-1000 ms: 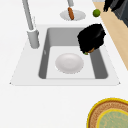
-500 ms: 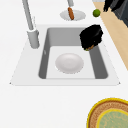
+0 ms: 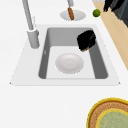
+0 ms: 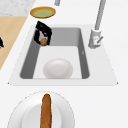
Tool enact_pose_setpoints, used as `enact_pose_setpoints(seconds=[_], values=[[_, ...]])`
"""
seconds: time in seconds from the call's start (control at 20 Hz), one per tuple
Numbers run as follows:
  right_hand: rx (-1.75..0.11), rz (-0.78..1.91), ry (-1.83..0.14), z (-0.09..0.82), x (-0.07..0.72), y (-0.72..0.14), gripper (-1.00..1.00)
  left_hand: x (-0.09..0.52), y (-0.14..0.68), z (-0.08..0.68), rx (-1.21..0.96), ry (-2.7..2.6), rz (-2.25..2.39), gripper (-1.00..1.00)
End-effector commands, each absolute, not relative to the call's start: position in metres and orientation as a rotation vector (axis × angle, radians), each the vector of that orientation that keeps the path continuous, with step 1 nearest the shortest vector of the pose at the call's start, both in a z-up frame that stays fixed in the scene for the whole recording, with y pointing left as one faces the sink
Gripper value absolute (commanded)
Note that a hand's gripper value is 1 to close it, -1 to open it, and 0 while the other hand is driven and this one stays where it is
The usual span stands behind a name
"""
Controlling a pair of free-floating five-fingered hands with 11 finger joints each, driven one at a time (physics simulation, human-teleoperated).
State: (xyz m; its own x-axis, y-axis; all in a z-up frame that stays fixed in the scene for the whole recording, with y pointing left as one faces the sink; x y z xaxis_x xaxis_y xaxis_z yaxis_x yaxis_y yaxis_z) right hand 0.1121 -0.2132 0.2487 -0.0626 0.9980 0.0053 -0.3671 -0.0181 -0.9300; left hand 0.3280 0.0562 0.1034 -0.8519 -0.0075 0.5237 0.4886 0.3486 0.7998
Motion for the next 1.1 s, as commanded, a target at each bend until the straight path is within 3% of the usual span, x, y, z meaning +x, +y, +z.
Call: enact_pose_setpoints(seconds=[0.0, 0.4, 1.05], values=[[-0.901, 1.414, -0.967, 0.249, 0.112, -0.213, 0.00, 0.341, 0.030, 0.073, -0.382, -2.219, -1.532, 1.00], [-0.901, 1.414, -0.967, 0.249, 0.112, -0.213, 0.00, 0.385, 0.016, 0.006, -0.503, -2.194, -1.552, 1.00], [-0.901, 1.414, -0.967, 0.249, 0.112, -0.213, 0.00, 0.443, 0.014, -0.101, -0.487, -2.178, -1.570, 1.00]])
